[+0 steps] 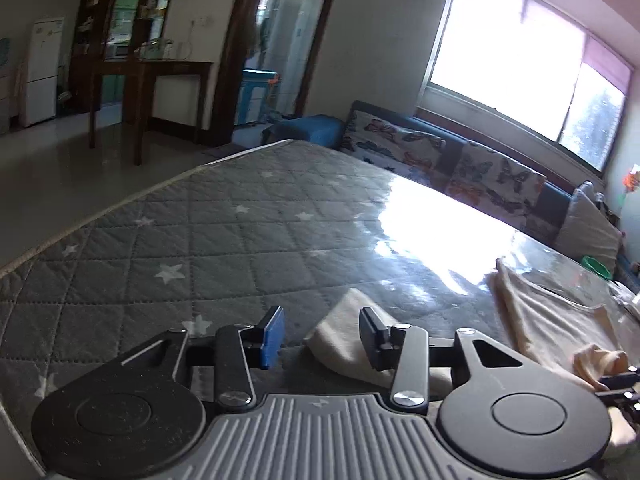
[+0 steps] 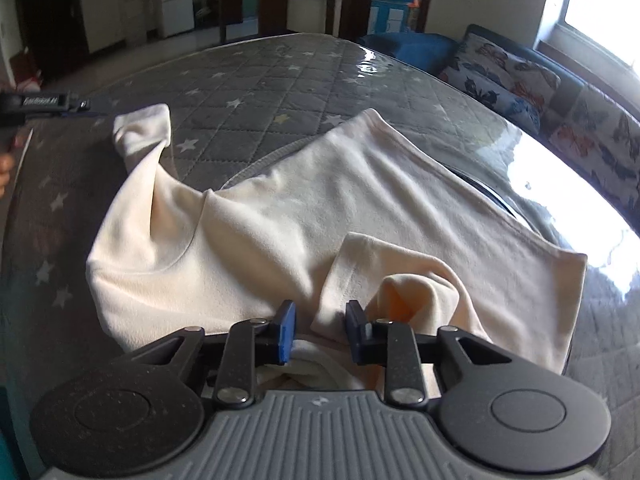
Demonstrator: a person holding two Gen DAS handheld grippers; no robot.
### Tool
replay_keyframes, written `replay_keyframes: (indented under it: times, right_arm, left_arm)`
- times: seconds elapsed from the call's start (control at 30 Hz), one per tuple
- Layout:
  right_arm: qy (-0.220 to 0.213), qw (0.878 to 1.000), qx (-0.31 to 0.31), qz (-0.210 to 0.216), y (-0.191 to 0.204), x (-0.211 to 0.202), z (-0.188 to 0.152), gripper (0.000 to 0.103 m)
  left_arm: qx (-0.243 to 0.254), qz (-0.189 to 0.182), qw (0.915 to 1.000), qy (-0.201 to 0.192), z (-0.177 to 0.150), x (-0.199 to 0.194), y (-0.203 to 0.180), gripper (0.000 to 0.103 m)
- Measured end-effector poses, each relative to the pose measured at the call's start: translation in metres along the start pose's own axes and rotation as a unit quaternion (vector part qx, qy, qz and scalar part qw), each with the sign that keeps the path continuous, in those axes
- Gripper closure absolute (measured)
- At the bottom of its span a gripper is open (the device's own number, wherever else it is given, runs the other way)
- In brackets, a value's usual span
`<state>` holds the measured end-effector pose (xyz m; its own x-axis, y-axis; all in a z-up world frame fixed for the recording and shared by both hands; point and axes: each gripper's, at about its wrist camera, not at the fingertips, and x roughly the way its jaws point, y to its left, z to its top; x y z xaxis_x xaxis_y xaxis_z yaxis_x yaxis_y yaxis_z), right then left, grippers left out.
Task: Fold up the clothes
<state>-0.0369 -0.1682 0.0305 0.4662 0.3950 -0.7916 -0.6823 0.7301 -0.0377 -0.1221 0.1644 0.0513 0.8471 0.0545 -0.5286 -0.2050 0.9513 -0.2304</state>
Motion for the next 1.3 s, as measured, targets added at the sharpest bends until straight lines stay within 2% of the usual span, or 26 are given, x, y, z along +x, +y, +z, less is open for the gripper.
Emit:
replay_keyframes:
  times: [0.1, 0.2, 0.33, 0.37, 0.47, 0.53, 0.67, 0.77, 0.87, 0.93, 1.1, 1.3]
  right_arm:
    - [-0.008, 0.999, 0.044, 0.010, -0.012, -0.004, -0.001, 0.090]
    - [-0.014, 0.997, 0.074, 0.013, -0.018, -0.007, -0.003, 0.091]
    - [-0.019, 0.998, 0.067, -0.007, -0.011, -0.002, -0.007, 0.093]
    - [-0.027, 0.997, 0.073, -0.007, -0.010, -0.003, -0.008, 0.096]
    - [-0.065, 0.990, 0.127, 0.007, -0.020, -0.018, -0.011, 0.098]
    - [-0.083, 0.986, 0.143, 0.003, -0.025, -0.029, -0.014, 0.098]
    - [-0.139, 0.975, 0.175, -0.017, -0.040, -0.068, -0.021, 0.098]
    - [-0.170, 0.965, 0.195, -0.037, -0.051, -0.092, -0.028, 0.098]
    - [-0.201, 0.949, 0.226, -0.085, -0.073, -0.126, -0.046, 0.098]
    - [-0.212, 0.940, 0.244, -0.113, -0.085, -0.143, -0.059, 0.099]
    - [-0.218, 0.902, 0.314, -0.201, -0.119, -0.179, -0.116, 0.099]
    - [-0.197, 0.857, 0.389, -0.275, -0.146, -0.194, -0.189, 0.099]
  left_arm:
    - [0.017, -0.034, 0.9993, -0.002, 0.004, -0.004, -0.019, 0.052]
    - [0.022, -0.078, 0.9967, 0.003, 0.005, -0.009, -0.039, 0.045]
    - [0.029, -0.112, 0.9929, 0.029, 0.001, -0.005, -0.069, 0.036]
    - [0.029, -0.117, 0.9921, 0.034, 0.000, -0.003, -0.075, 0.033]
    - [0.033, -0.149, 0.9873, 0.042, -0.001, -0.002, -0.094, 0.031]
    - [0.047, -0.184, 0.9808, 0.044, -0.004, -0.004, -0.110, 0.030]
    - [0.108, -0.262, 0.9568, 0.065, -0.018, -0.006, -0.155, 0.022]
    - [0.170, -0.288, 0.9394, 0.076, -0.036, -0.006, -0.190, 0.021]
    - [0.224, -0.302, 0.9233, 0.078, -0.056, -0.008, -0.211, 0.021]
    - [0.240, -0.307, 0.9171, 0.086, -0.063, -0.006, -0.216, 0.021]
    - [0.247, -0.304, 0.9151, 0.093, -0.067, 0.003, -0.210, 0.021]
    - [0.255, -0.295, 0.9150, 0.101, -0.069, 0.004, -0.198, 0.021]
